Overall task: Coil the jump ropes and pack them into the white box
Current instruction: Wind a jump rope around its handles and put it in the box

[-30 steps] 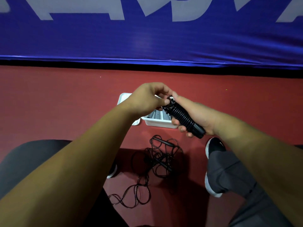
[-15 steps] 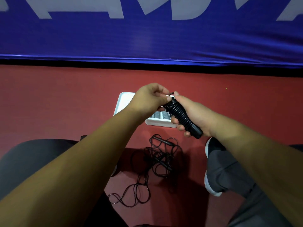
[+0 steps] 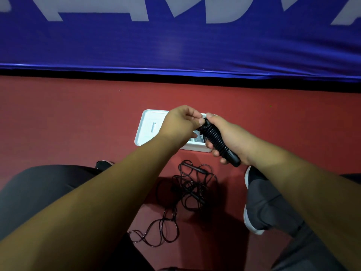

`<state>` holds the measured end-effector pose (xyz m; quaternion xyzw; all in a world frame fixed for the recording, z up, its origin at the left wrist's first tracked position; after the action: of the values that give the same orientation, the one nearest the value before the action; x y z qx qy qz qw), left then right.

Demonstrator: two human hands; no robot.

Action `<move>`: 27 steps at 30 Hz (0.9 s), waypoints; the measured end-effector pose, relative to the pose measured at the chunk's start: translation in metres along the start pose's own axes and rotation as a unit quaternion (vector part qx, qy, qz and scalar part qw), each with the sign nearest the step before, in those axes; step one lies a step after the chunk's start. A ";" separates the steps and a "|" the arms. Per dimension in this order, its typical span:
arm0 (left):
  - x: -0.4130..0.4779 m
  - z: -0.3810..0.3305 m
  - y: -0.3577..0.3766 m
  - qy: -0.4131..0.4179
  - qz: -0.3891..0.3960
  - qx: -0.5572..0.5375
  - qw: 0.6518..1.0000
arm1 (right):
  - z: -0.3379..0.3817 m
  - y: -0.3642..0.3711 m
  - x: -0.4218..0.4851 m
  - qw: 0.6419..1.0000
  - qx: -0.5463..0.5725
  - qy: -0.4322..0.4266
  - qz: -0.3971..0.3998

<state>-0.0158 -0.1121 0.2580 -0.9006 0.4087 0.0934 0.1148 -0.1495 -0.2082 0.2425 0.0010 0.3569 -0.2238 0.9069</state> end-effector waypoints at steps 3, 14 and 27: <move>0.004 0.010 0.001 -0.076 0.020 -0.068 0.995 | -0.001 0.000 0.001 1.000 -0.013 -0.001 -0.015; 0.003 0.017 0.000 -0.143 0.069 -0.181 0.971 | 0.000 -0.001 0.006 0.999 0.009 0.005 -0.034; 0.001 0.013 0.000 -0.025 0.051 -0.043 0.997 | -0.001 0.003 0.003 0.999 0.046 -0.002 0.003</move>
<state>-0.0161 -0.1095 0.2452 -0.8803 0.4462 0.1395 0.0812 -0.1470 -0.2064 0.2387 0.0431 0.3444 -0.2377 0.9072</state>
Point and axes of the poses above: each hand's wrist, its own x-axis towards the middle knuckle, its own y-axis out of the palm, z = x × y, the point moved 4 cm from there along x, towards the middle knuckle, and after that the axes turned 6 degrees about -x, right-handed, at the moved point
